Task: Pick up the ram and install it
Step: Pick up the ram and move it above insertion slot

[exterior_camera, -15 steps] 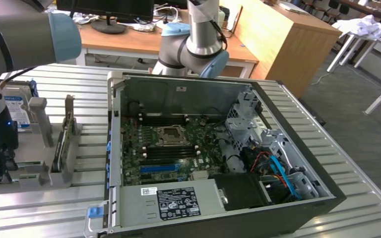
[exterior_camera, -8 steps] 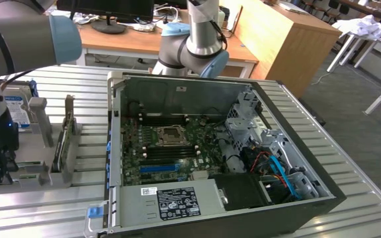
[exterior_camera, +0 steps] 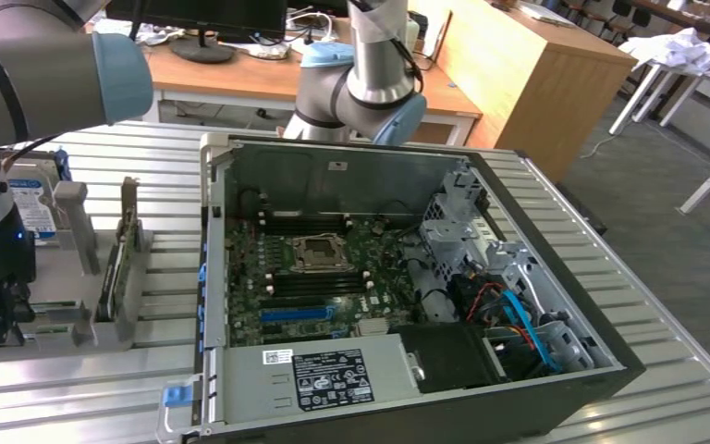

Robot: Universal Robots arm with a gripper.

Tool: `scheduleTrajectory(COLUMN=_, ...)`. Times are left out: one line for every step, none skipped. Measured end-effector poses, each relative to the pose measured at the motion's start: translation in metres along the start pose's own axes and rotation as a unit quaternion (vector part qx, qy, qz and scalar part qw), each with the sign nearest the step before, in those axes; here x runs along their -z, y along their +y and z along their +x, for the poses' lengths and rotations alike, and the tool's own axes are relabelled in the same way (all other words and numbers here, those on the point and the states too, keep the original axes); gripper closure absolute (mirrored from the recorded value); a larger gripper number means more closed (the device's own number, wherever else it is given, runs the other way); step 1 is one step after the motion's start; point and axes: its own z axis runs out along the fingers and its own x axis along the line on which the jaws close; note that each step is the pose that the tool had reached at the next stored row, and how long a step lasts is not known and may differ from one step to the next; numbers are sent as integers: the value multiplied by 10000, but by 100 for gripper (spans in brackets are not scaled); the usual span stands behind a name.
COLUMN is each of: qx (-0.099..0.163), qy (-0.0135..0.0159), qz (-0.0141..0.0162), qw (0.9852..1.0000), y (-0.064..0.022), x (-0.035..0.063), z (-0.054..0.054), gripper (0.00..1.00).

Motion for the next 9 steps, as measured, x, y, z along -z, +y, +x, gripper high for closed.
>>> scheduleTrajectory(qx=1, qy=-1, qz=1, qw=10000, y=-1, x=-1, z=1, gripper=64)
scheduleTrajectory(qx=3, qy=-2, qz=2, qw=10000, y=-3, x=-3, z=9, gripper=64)
scheduleTrajectory(qx=2, qy=-2, qz=2, qw=10000, y=-2, x=-2, z=17, gripper=64)
scheduleTrajectory(qx=1, qy=-1, qz=1, qw=10000, y=-2, x=-1, z=23, gripper=64)
scheduleTrajectory(qx=1, qy=-1, qz=0, qw=10000, y=-1, x=0, z=23, gripper=64)
scheduleTrajectory(qx=1, qy=-1, qz=0, qw=10000, y=-1, x=-1, z=23, gripper=64)
scheduleTrajectory(qx=1, qy=-1, qz=1, qw=10000, y=-2, x=-3, z=23, gripper=64)
scheduleTrajectory(qx=1, qy=-1, qz=1, qw=10000, y=-2, x=-7, z=23, gripper=64)
scheduleTrajectory(qx=1, qy=-1, qz=1, qw=10000, y=-2, x=-12, z=23, gripper=64)
